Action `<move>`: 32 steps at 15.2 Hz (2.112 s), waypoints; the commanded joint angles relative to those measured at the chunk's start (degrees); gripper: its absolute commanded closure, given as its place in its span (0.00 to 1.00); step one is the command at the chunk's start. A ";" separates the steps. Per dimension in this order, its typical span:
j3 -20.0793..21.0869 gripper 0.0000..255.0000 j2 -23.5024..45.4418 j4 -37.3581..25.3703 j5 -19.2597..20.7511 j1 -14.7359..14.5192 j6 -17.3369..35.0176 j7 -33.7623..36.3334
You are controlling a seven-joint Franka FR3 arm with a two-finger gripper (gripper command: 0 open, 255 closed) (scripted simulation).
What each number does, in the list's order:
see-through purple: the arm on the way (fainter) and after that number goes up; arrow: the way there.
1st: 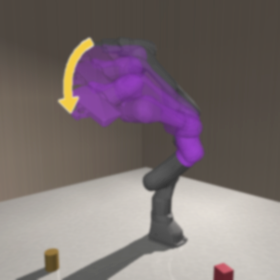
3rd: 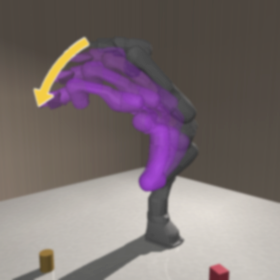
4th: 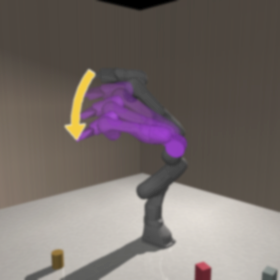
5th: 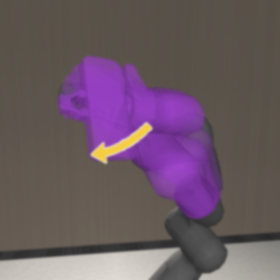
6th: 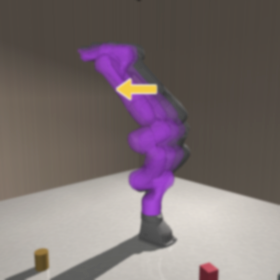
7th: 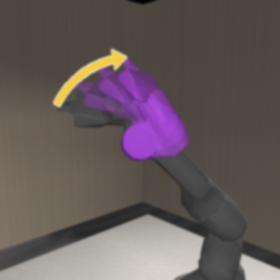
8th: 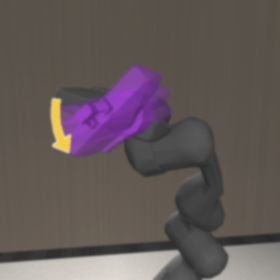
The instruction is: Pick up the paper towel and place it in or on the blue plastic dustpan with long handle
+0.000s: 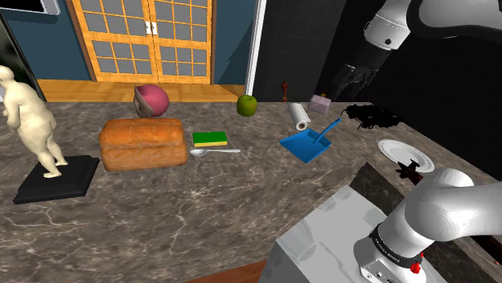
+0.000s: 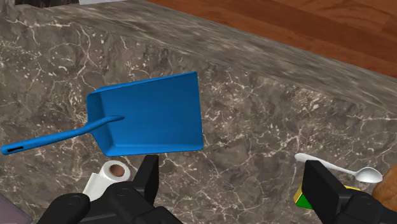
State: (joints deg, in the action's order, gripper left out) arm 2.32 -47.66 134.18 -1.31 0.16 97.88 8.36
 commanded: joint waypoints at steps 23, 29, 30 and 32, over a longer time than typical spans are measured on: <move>-14.23 0.00 42.44 -17.24 -7.89 5.76 20.13 -6.67; -16.57 0.00 55.38 -26.80 -13.87 8.12 20.86 -9.62; -16.79 0.00 57.58 -28.61 -14.91 8.67 20.76 -10.05; -17.09 0.00 62.01 -32.42 -16.96 9.91 20.39 -10.77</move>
State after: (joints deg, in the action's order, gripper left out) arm -14.62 12.13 103.56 -17.19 9.50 118.36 -2.10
